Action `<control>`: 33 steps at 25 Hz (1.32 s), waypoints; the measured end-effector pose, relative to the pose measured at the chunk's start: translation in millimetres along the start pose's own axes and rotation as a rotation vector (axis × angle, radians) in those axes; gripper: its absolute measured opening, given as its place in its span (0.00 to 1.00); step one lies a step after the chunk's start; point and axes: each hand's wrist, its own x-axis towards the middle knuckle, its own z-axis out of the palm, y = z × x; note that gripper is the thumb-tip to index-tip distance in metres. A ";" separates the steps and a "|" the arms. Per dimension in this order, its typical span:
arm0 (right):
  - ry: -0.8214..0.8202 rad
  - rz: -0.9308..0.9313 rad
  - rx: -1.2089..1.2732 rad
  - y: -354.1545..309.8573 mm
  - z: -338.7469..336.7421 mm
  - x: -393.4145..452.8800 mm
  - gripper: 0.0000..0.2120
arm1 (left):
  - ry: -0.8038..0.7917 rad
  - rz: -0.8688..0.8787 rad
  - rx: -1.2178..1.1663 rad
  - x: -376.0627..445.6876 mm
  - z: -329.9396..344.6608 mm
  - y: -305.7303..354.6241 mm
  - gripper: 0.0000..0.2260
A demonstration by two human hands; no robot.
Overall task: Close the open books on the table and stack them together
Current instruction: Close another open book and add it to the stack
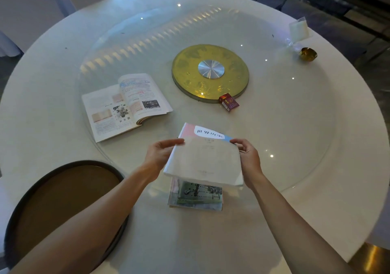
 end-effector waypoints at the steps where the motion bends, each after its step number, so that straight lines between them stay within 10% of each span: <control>1: -0.014 0.029 0.007 3.6 0.0 -0.8 0.16 | -0.011 -0.037 -0.025 -0.9 -1.4 -7.7 0.09; 11: -0.061 0.314 0.295 49.4 -4.6 -12.9 0.22 | -0.086 -0.223 -0.112 1.3 -8.8 -61.3 0.15; 23: -0.098 0.168 -0.443 86.0 17.4 -11.4 0.08 | 0.131 -0.020 0.718 11.5 6.5 -95.1 0.20; 33: 0.020 0.286 -0.440 94.2 33.0 -12.4 0.12 | 0.109 -0.127 0.484 12.0 10.1 -97.0 0.12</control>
